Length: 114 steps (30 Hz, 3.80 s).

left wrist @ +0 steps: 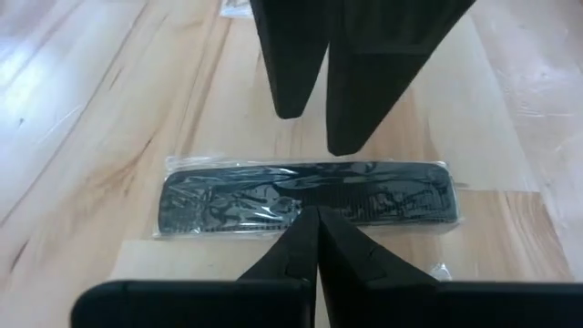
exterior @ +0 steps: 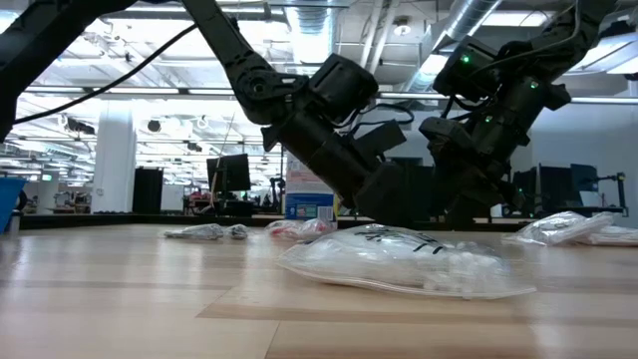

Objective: Pick & Place Travel size toiletries
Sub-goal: Put the black comb into the bottom black bin

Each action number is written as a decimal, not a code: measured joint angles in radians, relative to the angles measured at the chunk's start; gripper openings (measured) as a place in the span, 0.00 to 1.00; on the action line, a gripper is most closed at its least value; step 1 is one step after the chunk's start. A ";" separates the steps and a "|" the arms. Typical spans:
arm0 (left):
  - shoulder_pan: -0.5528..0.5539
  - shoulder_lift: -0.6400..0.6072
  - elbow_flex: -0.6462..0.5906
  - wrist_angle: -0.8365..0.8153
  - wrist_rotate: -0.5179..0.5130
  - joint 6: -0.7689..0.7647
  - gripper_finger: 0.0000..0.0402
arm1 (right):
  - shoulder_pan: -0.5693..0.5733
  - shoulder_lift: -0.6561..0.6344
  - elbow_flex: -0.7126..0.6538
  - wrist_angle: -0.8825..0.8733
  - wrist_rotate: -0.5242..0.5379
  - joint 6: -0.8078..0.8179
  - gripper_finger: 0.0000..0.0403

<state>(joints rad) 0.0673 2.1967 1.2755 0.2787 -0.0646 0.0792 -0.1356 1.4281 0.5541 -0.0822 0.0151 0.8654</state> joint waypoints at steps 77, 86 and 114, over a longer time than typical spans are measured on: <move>-0.050 -0.309 -0.222 -0.064 -0.091 0.045 0.00 | 0.060 -0.181 -0.001 -0.018 -0.053 -0.145 0.01; -0.040 -0.746 -0.535 0.110 -0.174 0.044 0.00 | 0.308 -0.574 0.161 -0.701 -0.222 -0.245 0.01; -0.010 -0.951 -0.708 0.366 -0.130 0.099 0.00 | 1.207 -0.096 0.169 -0.174 -0.088 0.346 0.02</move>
<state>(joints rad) 0.0578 1.2461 0.5678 0.6448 -0.1944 0.1782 1.0719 1.3319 0.7235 -0.2560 -0.0734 1.2119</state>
